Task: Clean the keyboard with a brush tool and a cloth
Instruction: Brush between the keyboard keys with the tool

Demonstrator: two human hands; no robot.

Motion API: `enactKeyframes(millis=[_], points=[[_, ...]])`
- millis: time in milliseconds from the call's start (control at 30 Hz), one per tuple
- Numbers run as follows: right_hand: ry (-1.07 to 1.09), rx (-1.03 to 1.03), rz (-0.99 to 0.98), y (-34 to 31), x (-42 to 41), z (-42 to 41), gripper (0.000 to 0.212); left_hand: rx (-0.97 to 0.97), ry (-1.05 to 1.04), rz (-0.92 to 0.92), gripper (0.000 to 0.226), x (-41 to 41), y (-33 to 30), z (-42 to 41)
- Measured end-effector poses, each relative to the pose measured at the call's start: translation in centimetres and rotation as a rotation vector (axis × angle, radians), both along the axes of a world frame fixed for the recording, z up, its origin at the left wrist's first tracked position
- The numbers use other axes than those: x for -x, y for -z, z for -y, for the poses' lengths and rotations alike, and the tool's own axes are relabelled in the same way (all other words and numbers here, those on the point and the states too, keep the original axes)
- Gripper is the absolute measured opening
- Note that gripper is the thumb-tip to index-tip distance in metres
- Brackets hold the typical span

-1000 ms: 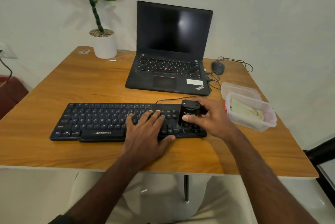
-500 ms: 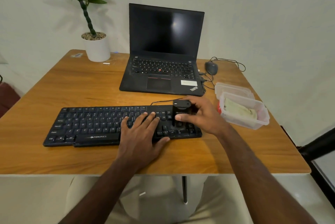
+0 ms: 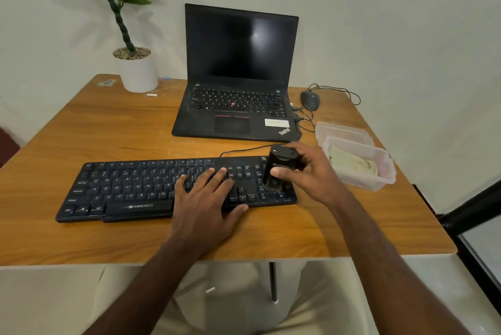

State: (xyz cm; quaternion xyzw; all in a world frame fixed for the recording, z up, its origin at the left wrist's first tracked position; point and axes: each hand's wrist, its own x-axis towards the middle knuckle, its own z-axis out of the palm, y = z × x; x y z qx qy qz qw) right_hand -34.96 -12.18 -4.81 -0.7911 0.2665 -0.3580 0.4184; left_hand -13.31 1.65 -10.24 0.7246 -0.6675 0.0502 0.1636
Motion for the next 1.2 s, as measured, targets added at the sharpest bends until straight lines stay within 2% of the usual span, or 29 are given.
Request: enactKeyframes(millis=[200, 400, 633, 767, 900, 1033, 1200], points=[[0.046, 0.014, -0.141, -1.1, 3.9, 1.5, 0.027, 0.008, -0.006, -0.010, 0.070, 0.1, 0.0, 0.0], [0.060, 0.029, -0.013, -0.3, 2.9, 0.5, 0.031, 0.012, 0.000, -0.007, 0.070, 0.0, 0.1, 0.0], [0.147, 0.060, -0.023, -0.5, 3.1, 1.1, 0.030, 0.009, -0.007, -0.007, 0.068, 0.1, -0.1, 0.1], [0.075, 0.032, -0.019, -0.2, 1.8, -0.1, 0.036, 0.002, -0.003, -0.007, 0.070, 0.0, 0.1, 0.2], [0.092, 0.055, -0.025, -0.3, 1.1, 0.3, 0.036, 0.000, -0.006, -0.015, 0.070, 0.0, -0.2, 0.1], [0.011, -0.010, 0.021, -0.6, 0.4, 0.1, 0.026, 0.001, -0.010, -0.015, 0.070, 0.1, -0.2, 0.1], [-0.022, -0.077, 0.013, -0.2, -0.7, 0.1, 0.027, 0.004, -0.009, -0.017, 0.067, 0.1, -0.2, 0.1]])
